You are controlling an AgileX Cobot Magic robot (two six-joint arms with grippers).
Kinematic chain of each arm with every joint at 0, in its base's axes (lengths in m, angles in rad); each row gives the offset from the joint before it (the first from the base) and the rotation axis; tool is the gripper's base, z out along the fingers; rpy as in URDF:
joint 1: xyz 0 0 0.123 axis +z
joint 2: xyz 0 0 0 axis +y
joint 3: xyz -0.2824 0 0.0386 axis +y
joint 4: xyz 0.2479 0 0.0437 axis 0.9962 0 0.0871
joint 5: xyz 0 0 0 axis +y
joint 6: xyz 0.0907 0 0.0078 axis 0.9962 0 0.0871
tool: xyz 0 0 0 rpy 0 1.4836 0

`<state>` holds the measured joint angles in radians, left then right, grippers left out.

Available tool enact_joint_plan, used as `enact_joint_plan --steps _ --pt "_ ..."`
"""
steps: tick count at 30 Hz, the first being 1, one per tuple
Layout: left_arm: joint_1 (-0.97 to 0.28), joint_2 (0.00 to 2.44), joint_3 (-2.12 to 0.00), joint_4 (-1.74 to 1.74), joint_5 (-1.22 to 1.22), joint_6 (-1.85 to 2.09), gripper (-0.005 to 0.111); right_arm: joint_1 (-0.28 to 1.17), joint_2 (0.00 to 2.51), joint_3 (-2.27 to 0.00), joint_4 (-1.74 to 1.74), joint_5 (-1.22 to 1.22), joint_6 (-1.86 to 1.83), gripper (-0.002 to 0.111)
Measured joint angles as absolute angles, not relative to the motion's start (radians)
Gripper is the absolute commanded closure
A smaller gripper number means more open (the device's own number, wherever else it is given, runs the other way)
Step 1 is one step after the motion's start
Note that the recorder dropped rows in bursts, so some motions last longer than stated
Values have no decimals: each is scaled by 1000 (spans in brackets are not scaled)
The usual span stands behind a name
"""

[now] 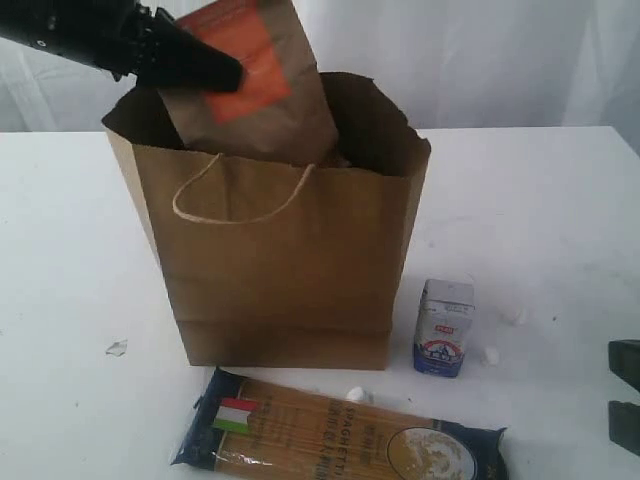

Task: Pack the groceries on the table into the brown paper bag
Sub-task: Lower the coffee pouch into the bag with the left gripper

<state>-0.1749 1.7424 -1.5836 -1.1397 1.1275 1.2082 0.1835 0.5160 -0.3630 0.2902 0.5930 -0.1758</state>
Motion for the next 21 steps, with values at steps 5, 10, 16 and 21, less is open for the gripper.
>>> enact_joint_plan --steps 5,10,16,21 --pt "-177 1760 -1584 -1132 1127 1212 47 183 516 -363 290 593 -176 108" --pt "-177 1763 -1584 -1127 1127 1212 42 183 516 -363 288 593 -176 108" --pt "-177 1764 -1584 -1136 1127 1212 42 183 516 -363 288 593 -176 108" --pt "-177 1764 -1584 -1189 1104 1213 42 183 516 -363 288 592 -176 108"
